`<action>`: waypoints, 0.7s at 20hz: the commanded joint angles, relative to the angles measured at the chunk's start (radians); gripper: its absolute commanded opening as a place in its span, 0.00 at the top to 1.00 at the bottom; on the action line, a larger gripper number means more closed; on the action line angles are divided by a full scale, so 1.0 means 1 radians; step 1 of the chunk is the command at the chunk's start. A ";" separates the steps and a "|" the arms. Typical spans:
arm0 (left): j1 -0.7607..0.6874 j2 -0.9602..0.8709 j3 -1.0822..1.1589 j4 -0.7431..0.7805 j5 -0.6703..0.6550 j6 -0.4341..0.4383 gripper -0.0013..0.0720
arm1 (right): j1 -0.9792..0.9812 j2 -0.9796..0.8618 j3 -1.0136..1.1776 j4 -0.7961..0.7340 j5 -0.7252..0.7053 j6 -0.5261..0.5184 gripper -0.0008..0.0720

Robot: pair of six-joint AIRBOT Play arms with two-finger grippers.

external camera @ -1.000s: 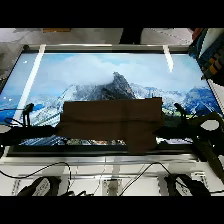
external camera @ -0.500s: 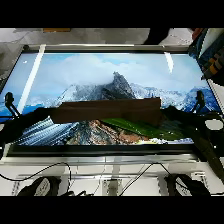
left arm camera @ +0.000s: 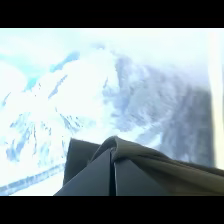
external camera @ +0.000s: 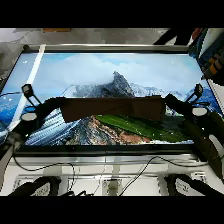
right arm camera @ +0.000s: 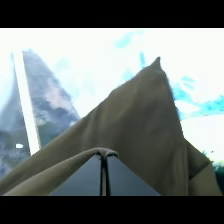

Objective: Fold the clothes and pants, and hang the long-sleeved shirts on hangers.

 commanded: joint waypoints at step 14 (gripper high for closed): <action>0.013 -0.137 0.186 0.145 -0.109 0.001 0.00 | -0.020 -0.182 0.129 -0.153 0.085 -0.003 0.04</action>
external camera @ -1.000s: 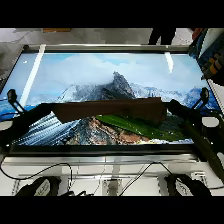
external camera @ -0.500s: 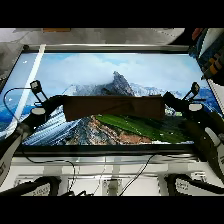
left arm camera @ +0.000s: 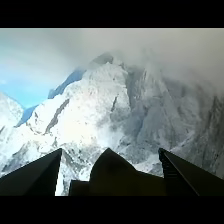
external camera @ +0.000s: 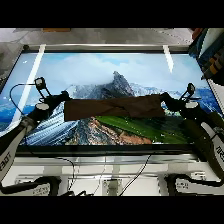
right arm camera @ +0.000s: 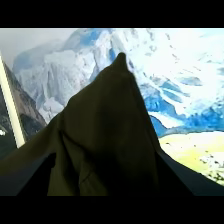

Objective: Fold the clothes and pants, and hang the long-sleeved shirts on hangers.

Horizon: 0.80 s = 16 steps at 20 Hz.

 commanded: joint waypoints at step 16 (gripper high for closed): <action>0.267 -0.297 0.198 0.262 -0.854 -0.264 0.00 | 0.019 0.066 0.081 -0.262 0.541 -0.004 0.05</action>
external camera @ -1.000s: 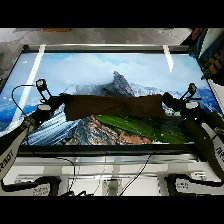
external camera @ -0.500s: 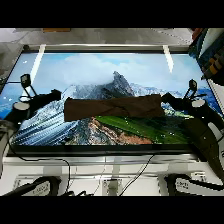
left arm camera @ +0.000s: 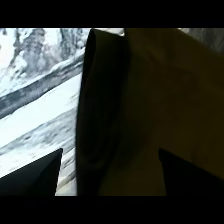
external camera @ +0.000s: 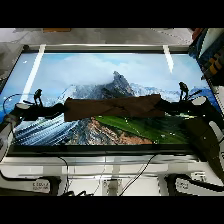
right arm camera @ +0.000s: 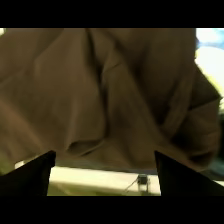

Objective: Fold the clothes and pants, and hang the long-sleeved shirts on hangers.

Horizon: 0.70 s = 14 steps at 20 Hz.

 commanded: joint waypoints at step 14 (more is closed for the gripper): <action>-0.127 0.048 0.241 0.016 -0.197 0.069 0.96 | 0.421 -0.003 0.154 0.004 -0.393 0.035 0.96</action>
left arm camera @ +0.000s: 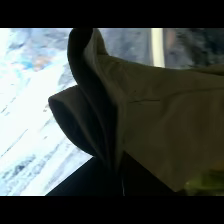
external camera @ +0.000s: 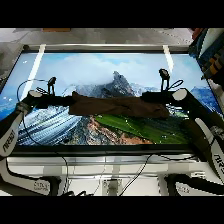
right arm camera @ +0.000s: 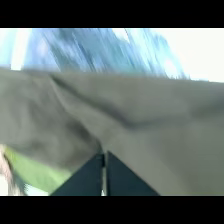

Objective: Fold the clothes and pants, and hang the long-sleeved shirts on hangers.

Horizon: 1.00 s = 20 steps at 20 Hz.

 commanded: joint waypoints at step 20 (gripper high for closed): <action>-0.021 0.504 0.019 -0.022 -0.316 0.002 0.96 | 0.554 -0.476 0.440 -0.060 0.089 0.411 0.96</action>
